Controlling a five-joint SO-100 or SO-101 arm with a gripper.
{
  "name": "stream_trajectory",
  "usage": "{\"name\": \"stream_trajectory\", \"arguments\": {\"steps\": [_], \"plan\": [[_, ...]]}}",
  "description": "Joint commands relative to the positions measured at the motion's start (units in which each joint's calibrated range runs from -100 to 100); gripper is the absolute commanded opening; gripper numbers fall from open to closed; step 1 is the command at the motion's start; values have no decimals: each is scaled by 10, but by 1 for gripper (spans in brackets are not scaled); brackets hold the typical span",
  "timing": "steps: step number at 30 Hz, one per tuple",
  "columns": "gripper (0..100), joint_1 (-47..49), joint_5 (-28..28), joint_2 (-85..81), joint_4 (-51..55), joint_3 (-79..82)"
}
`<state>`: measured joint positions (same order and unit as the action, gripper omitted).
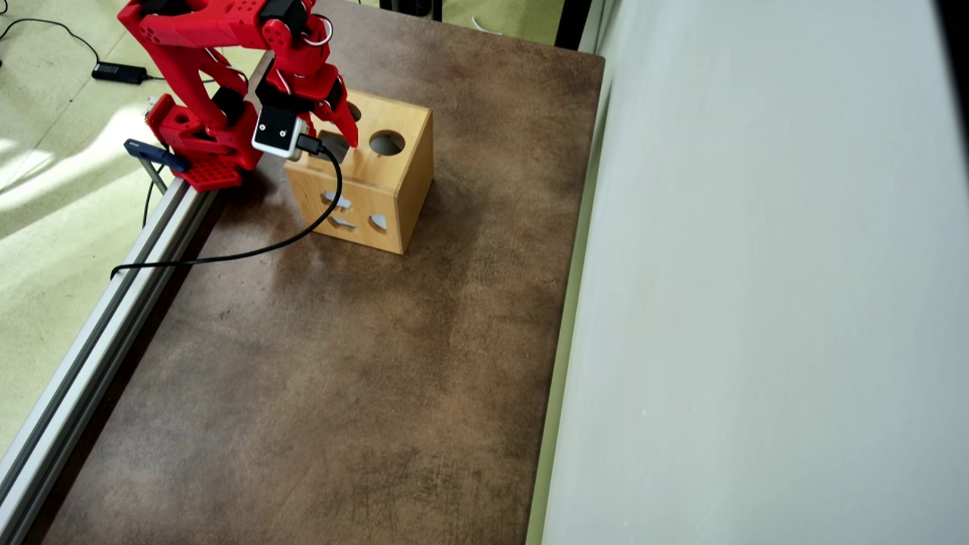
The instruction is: Pick and place the red cube on the square hole
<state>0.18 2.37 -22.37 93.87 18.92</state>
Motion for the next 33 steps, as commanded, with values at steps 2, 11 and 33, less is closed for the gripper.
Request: {"name": "stream_trajectory", "arguments": {"steps": [2, 11, 33], "plan": [[26, -3, 0, 2, -6, -10], [26, -3, 0, 0, -6, -10], [26, -3, 2, -18, -4, -12]]}}
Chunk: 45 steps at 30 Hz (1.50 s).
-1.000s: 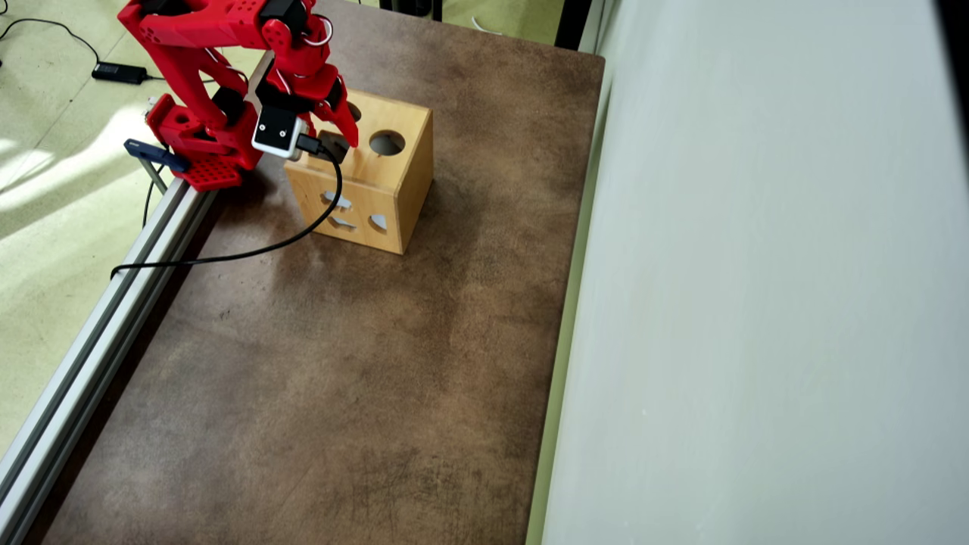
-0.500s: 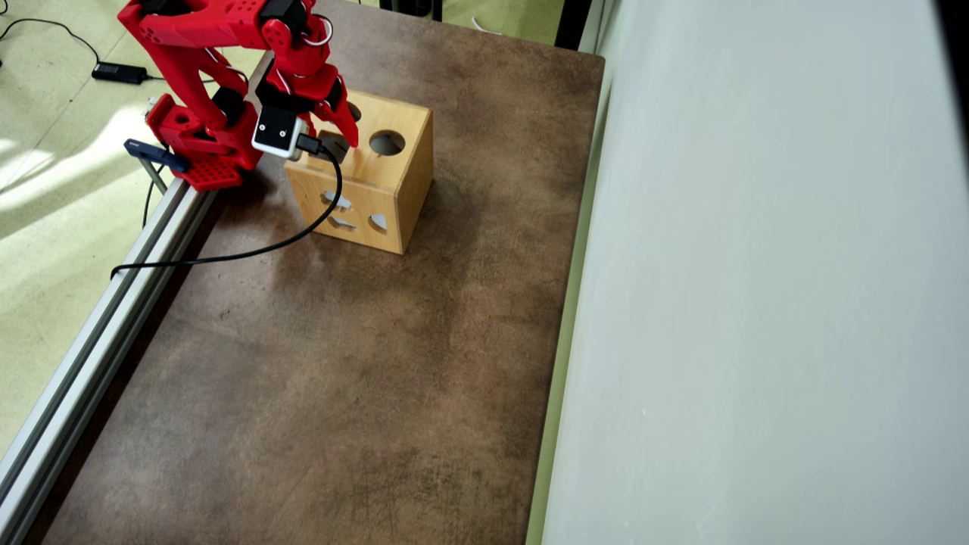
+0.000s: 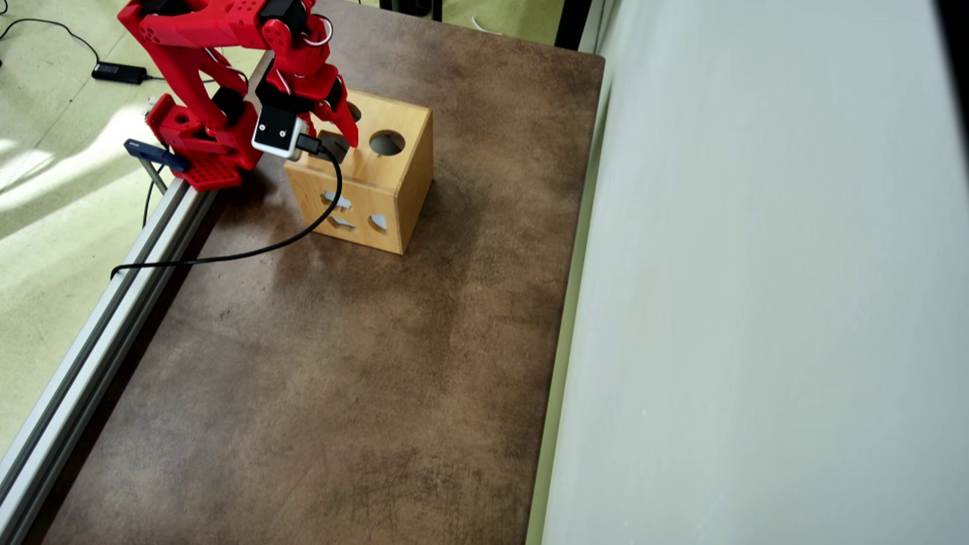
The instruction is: Pick and place the red cube on the square hole
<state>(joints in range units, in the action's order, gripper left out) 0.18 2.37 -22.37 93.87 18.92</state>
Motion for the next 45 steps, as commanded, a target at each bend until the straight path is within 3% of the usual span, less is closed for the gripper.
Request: {"name": "stream_trajectory", "arguments": {"steps": [1, 45], "plan": [[26, -2, 2, -24, -4, -12], [26, 4, 4, -64, 1, -11]]}}
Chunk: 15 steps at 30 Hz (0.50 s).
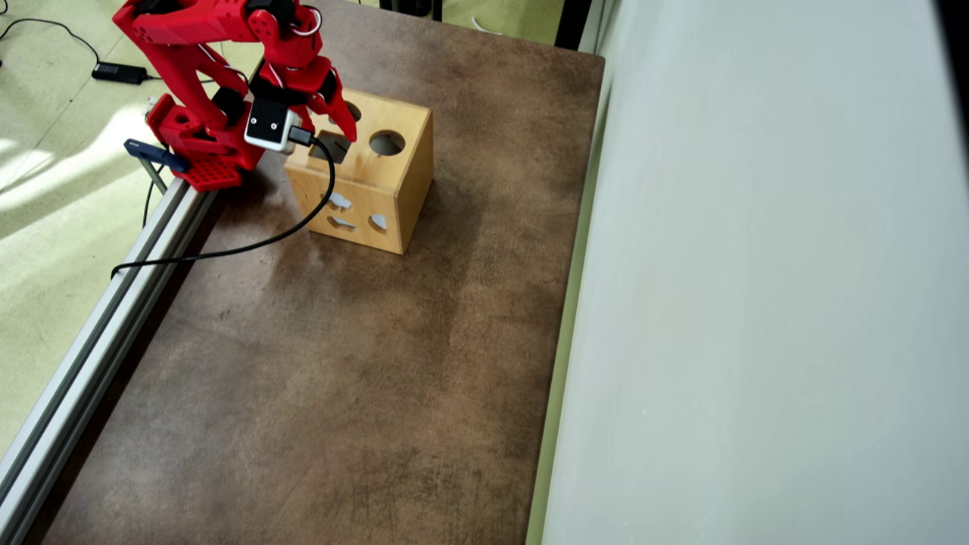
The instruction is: Pick and place the red cube on the square hole
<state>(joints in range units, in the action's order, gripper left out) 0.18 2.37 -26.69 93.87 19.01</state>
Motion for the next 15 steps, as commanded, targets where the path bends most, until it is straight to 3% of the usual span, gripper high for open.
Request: {"name": "stream_trajectory", "arguments": {"steps": [1, 15], "plan": [[26, 4, 4, -21, 2, -13], [26, 5, 4, -56, 5, -5]]}}
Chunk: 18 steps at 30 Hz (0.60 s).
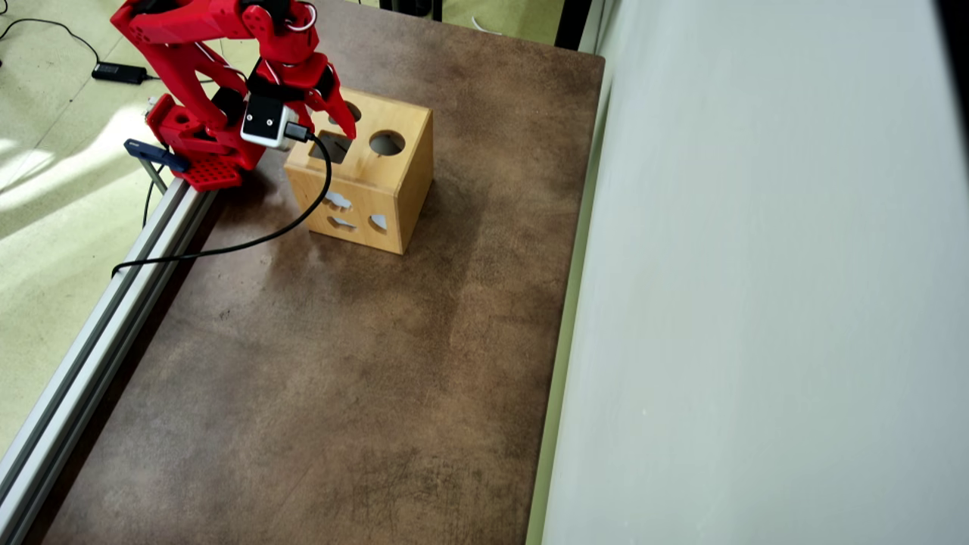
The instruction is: Pick and place the red cube on the square hole
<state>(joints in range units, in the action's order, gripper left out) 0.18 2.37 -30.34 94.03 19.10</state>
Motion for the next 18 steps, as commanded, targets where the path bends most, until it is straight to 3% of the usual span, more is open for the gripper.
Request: {"name": "stream_trajectory", "arguments": {"steps": [1, 18], "plan": [[26, 5, 4, -20, 3, -6], [26, 5, 4, -52, 17, -6]]}}
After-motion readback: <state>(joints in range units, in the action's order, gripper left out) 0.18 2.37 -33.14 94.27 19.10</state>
